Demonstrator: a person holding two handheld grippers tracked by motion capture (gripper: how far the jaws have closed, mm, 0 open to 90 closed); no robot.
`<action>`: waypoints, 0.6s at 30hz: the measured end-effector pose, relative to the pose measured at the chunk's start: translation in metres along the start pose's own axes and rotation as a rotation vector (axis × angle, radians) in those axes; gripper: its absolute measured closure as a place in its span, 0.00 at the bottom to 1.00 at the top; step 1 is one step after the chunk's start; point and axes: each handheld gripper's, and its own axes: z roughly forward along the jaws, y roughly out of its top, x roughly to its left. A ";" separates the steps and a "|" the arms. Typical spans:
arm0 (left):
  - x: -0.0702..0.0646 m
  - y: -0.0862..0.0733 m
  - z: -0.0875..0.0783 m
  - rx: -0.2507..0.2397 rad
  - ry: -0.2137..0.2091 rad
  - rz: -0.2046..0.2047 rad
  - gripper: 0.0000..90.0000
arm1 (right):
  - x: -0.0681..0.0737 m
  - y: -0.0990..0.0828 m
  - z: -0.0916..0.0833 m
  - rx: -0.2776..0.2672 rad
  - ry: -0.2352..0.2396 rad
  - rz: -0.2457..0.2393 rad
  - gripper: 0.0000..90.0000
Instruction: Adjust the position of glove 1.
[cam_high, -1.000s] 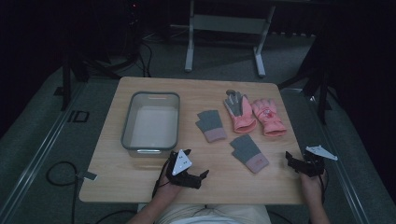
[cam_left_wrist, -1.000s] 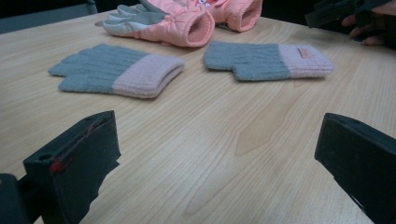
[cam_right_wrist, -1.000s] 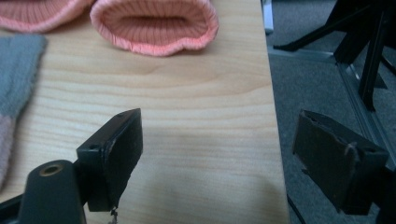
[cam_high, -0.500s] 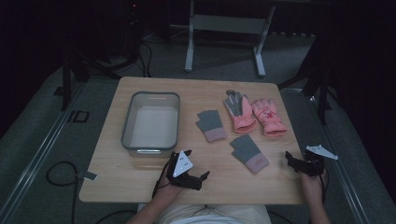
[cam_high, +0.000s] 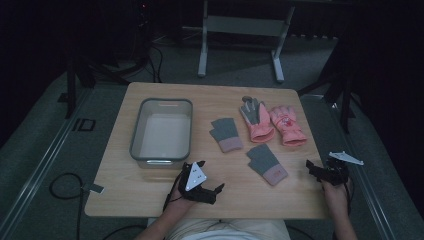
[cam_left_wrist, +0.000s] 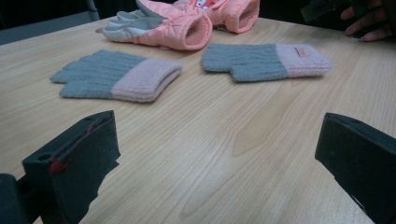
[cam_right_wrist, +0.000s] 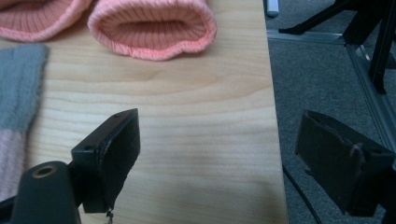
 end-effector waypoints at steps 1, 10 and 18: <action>0.001 0.000 0.000 0.000 -0.005 -0.003 0.00 | 0.001 0.002 -0.001 -0.006 0.001 0.003 0.15; 0.003 -0.001 -0.001 -0.019 -0.021 -0.019 0.00 | 0.010 0.033 -0.015 -0.072 0.003 -0.006 0.14; 0.004 -0.001 -0.001 -0.025 -0.026 -0.030 0.00 | 0.024 0.068 -0.023 -0.125 0.029 -0.024 0.17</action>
